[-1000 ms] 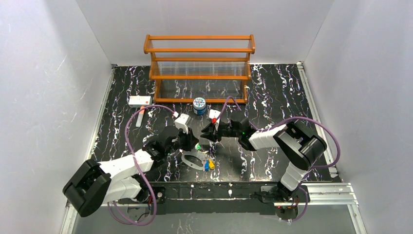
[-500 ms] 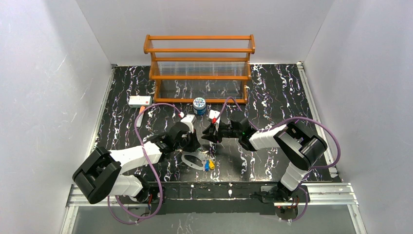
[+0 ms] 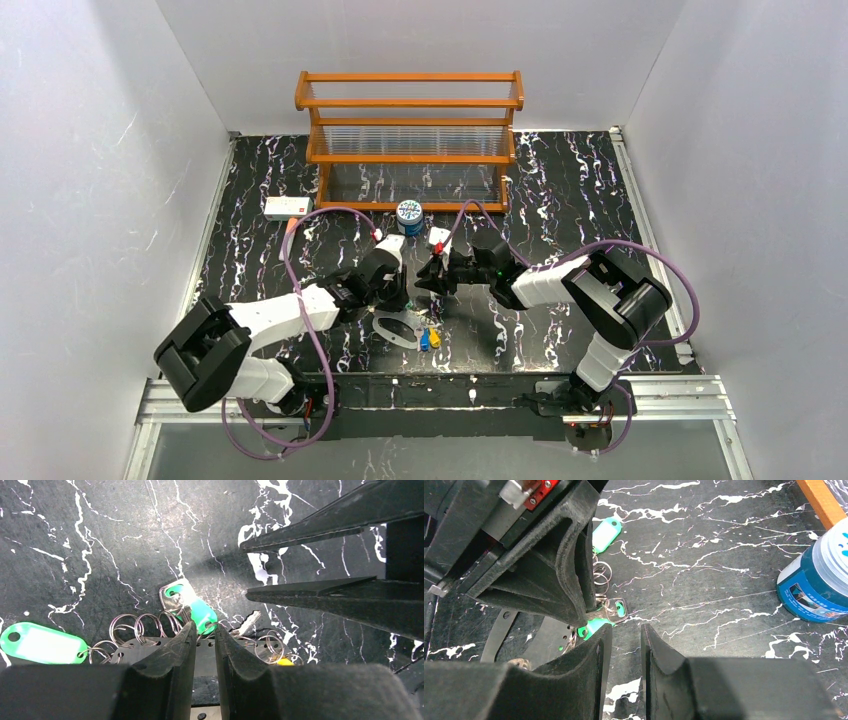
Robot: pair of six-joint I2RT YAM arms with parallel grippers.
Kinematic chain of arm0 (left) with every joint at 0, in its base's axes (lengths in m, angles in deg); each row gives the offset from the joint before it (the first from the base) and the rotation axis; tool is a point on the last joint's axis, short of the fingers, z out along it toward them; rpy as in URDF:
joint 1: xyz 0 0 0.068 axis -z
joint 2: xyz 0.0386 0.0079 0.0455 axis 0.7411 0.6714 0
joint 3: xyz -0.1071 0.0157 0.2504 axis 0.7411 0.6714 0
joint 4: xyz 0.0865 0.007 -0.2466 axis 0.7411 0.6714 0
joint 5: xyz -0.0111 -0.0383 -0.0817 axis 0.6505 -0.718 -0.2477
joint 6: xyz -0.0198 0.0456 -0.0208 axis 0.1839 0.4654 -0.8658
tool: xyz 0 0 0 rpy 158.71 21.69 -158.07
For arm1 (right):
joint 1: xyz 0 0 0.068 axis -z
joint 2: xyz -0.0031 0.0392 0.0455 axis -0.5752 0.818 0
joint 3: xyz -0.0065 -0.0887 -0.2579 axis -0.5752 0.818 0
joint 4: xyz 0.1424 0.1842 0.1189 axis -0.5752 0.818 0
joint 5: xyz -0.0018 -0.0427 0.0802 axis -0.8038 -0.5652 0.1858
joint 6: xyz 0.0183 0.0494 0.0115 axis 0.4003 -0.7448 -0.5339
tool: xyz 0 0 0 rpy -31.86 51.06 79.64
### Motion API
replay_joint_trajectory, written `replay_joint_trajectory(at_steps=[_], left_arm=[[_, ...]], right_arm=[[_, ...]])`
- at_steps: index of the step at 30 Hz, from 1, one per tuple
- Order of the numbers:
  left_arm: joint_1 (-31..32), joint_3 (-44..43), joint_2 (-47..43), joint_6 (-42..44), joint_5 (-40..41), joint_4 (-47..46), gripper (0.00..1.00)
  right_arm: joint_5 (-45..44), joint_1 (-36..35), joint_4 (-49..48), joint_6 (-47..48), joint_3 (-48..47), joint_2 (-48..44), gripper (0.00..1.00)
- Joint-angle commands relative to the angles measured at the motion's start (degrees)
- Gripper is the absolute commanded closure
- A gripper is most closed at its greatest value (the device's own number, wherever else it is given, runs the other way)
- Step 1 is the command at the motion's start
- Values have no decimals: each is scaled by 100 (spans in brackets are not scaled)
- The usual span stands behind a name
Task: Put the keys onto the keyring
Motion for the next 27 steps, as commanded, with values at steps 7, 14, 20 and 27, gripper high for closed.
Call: replay_joint_trajectory(at_steps=[7,14,20,27], left_arm=[[114,-315,179,100,454,480,81],[165,-361,56,110,555,540,77],[167,-267,-383,-74,699,396,73],[170,-180,-672,-621,986,472,79]], right_arm=[[113,27,82,9,-160,-88,64],[116,29,139,26,-178,-88,65],[138,30,131,9,-187,-82,65],[131,22,161,26,-187,-84,65]])
